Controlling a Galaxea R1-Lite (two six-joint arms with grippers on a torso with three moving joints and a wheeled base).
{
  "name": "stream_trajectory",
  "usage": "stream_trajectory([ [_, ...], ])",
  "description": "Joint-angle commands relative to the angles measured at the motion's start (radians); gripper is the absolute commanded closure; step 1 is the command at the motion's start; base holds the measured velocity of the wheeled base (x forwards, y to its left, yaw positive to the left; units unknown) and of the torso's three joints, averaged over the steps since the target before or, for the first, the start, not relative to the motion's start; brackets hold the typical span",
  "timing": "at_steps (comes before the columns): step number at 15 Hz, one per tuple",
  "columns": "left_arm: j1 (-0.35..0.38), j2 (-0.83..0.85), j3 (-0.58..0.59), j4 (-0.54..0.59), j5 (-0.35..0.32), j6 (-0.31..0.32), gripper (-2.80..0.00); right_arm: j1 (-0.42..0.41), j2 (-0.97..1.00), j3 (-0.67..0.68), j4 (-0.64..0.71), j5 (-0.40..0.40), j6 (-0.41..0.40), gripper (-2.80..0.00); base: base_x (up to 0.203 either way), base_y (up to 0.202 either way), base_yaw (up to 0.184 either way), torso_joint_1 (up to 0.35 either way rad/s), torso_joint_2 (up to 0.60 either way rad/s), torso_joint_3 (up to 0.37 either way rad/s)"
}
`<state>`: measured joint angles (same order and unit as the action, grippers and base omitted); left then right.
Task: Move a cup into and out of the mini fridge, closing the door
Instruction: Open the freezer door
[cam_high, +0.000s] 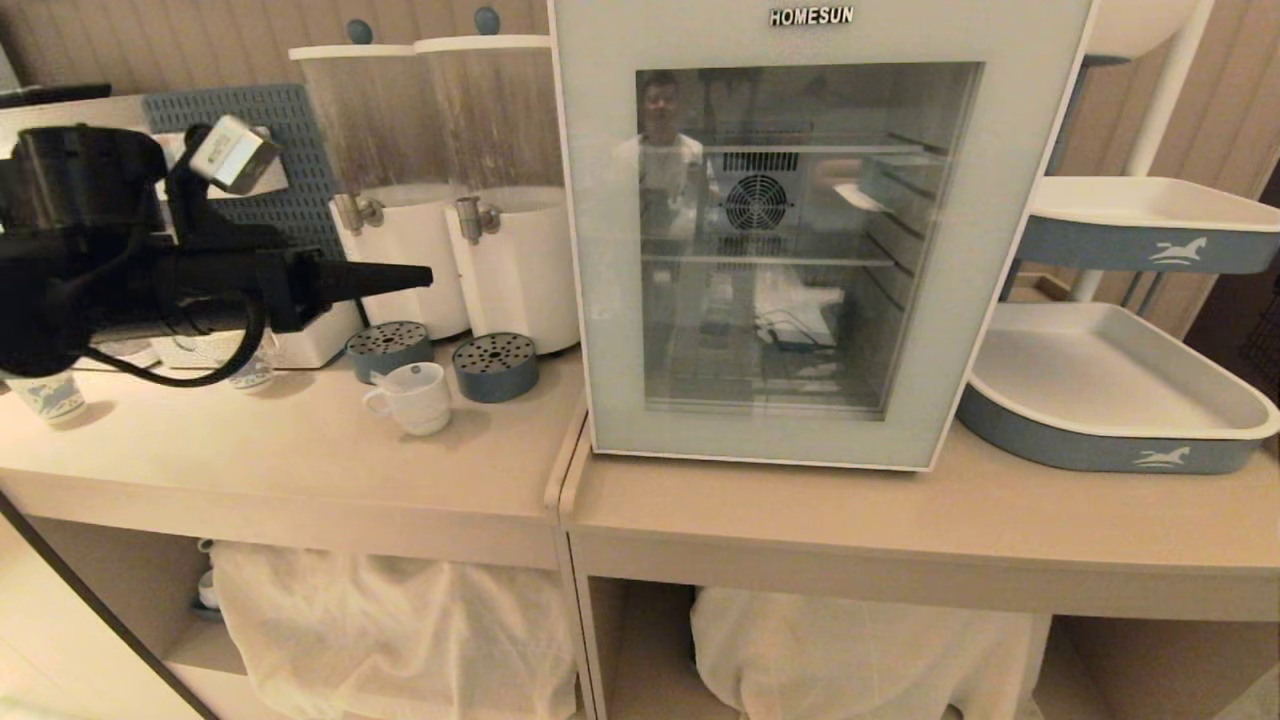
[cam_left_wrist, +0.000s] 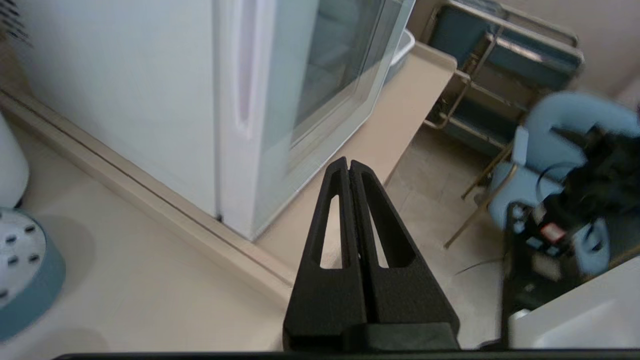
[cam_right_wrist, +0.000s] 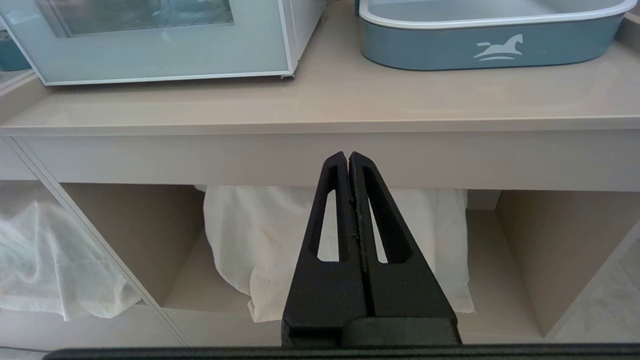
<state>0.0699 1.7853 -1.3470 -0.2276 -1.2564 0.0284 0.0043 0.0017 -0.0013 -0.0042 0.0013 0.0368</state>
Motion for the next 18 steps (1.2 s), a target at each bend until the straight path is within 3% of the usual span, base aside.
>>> stream_trajectory([
  [1,-0.013,0.083,0.002,-0.043,-0.018,0.012,0.0,0.0,0.001,0.0,0.0,0.0,0.0,0.0,0.0,0.0,0.0,0.0,0.0,0.0],
  [7,-0.11,0.14,-0.012,-0.065,-0.003,-0.013,0.0,0.0,0.001,0.0,-0.002,0.0,0.0,0.0,0.0,0.0,0.0,0.0,0.0,0.0],
  [11,-0.111,0.152,-0.038,-0.065,0.077,-0.07,0.0,0.0,0.001,-0.002,0.001,0.0,0.0,0.0,0.0,0.0,0.0,0.0,0.0,0.0],
  [12,-0.111,0.154,-0.045,-0.069,0.08,-0.068,-2.8,0.0,0.001,-0.002,0.003,0.0,0.0,0.0,0.0,0.0,0.0,0.0,0.0,0.0],
  [15,-0.113,0.14,-0.06,-0.07,0.072,-0.105,-2.8,0.0,0.001,-0.002,0.003,0.0,0.0,0.0,0.0,0.0,0.0,0.0,0.0,0.0],
  [18,-0.13,0.149,-0.072,-0.07,0.065,-0.103,-2.8,0.0,0.001,-0.002,0.003,0.0,0.0,0.0,0.0,0.0,0.0,0.0,0.0,0.0],
])
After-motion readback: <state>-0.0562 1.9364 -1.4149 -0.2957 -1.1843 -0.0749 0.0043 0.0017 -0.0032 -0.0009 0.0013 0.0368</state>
